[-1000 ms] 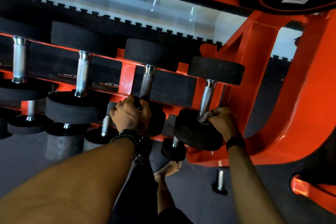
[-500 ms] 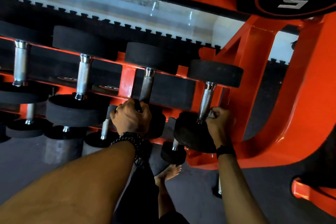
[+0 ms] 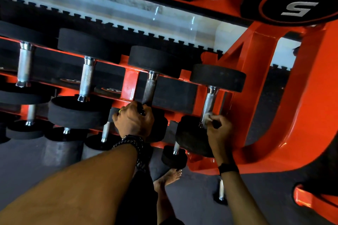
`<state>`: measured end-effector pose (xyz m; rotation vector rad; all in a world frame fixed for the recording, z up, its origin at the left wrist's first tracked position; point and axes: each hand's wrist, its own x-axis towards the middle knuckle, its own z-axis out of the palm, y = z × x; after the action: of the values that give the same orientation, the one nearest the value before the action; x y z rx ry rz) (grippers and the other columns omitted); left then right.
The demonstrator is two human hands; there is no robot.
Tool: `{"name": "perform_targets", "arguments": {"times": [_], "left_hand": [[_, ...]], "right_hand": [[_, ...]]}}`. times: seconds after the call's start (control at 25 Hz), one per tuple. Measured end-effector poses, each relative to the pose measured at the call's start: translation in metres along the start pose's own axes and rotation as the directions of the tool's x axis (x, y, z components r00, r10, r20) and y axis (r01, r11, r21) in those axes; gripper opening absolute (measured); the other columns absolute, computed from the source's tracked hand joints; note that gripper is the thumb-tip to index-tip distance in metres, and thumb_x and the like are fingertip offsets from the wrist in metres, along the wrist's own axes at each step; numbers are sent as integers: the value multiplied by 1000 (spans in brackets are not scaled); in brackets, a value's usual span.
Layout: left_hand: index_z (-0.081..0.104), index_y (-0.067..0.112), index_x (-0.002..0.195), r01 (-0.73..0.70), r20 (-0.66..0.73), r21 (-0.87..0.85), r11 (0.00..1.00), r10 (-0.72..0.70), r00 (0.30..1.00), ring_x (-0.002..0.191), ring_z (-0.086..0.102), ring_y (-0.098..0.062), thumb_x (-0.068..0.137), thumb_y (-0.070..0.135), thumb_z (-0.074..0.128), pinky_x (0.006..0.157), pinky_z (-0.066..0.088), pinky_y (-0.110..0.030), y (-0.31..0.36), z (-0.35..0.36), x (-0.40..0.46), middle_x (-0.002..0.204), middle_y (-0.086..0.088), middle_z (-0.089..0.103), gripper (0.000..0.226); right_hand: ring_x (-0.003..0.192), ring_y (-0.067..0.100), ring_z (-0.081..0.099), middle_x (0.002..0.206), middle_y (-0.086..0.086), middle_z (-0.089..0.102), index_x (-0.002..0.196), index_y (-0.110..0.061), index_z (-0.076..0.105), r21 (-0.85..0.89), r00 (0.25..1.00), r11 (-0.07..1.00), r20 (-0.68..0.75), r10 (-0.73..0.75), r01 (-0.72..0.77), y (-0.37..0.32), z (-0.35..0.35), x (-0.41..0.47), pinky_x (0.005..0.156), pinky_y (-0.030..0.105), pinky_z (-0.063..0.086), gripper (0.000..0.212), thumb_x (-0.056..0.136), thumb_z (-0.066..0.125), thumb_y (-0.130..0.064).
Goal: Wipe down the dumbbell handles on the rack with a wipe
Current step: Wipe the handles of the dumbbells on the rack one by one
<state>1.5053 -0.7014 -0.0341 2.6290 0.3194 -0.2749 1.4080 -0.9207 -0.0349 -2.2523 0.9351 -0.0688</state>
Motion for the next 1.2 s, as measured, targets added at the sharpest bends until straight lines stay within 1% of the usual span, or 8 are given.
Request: {"name": "perform_targets", "arguments": {"times": [0.08, 0.2, 0.4, 0.64, 0.8, 0.92, 1.0, 1.2], "left_hand": [[67, 11, 77, 4, 1, -3, 1000, -4, 1000, 78, 64, -41, 77, 41, 45, 85, 40, -44, -1, 1, 0, 77, -19, 69, 37], [67, 11, 76, 9, -11, -16, 1000, -9, 1000, 76, 64, -41, 77, 40, 45, 84, 40, -44, -1, 3, 0, 75, -19, 69, 36], [66, 10, 76, -5, 3, -5, 1000, 5, 1000, 76, 64, -40, 78, 40, 45, 86, 40, -44, -2, 1, 0, 76, -19, 69, 36], [65, 12, 76, -12, 7, 1, 1000, 12, 1000, 77, 64, -38, 78, 41, 44, 86, 40, -44, -2, 1, 1, 77, -16, 69, 36], [66, 11, 75, -19, 6, 11, 1000, 19, 1000, 75, 65, -38, 77, 39, 46, 85, 42, -45, -2, 2, 1, 74, -15, 69, 35], [65, 11, 74, -21, 3, 5, 1000, 21, 1000, 74, 65, -39, 77, 41, 43, 84, 42, -44, -2, 2, 0, 74, -16, 69, 37], [65, 11, 73, -16, -14, 1, 1000, 16, 1000, 74, 64, -39, 77, 43, 39, 84, 43, -45, -1, 2, 1, 73, -17, 68, 41], [65, 9, 74, -35, -8, 24, 999, 35, 999, 73, 64, -40, 76, 47, 33, 83, 45, -46, -2, 2, 0, 74, -17, 69, 50]], "right_hand": [[78, 16, 68, 85, -1, 73, 89, -18, 72, 162, 994, 987, -103, 30, -13, -15, 12, 19, 75, 37, 56, 12, 85, 64, -27], [74, 19, 69, 85, 2, 74, 89, -14, 73, 144, 973, 990, -227, 33, 0, -23, 19, 59, 71, 39, 57, 15, 84, 61, -21], [70, 24, 67, 73, 4, 70, 74, -20, 69, 102, 999, 994, -4, 32, -31, 21, 23, 13, 67, 48, 54, 28, 86, 50, -38], [57, 22, 57, 61, 1, 60, 65, -15, 55, 119, 996, 993, -92, 10, 1, 2, 20, 84, 54, 46, 49, 14, 78, 52, -18], [58, 22, 60, 58, -2, 61, 65, -17, 59, 12, 982, 997, 176, 71, -74, 23, 13, 24, 55, 45, 50, 12, 65, 46, -14], [67, 29, 66, 72, 7, 68, 74, -13, 65, 117, 984, 983, 127, 128, -143, -1, 11, 56, 60, 45, 56, 17, 85, 52, -13], [65, 22, 59, 75, 8, 62, 83, -7, 63, 212, 979, 958, 107, 173, -193, -21, 7, 78, 55, 29, 50, 17, 93, 50, -3], [56, 15, 43, 58, 3, 47, 65, 2, 51, 182, 931, 964, 342, 123, -194, 21, 2, 32, 57, 35, 34, 36, 83, 55, -29]]}}
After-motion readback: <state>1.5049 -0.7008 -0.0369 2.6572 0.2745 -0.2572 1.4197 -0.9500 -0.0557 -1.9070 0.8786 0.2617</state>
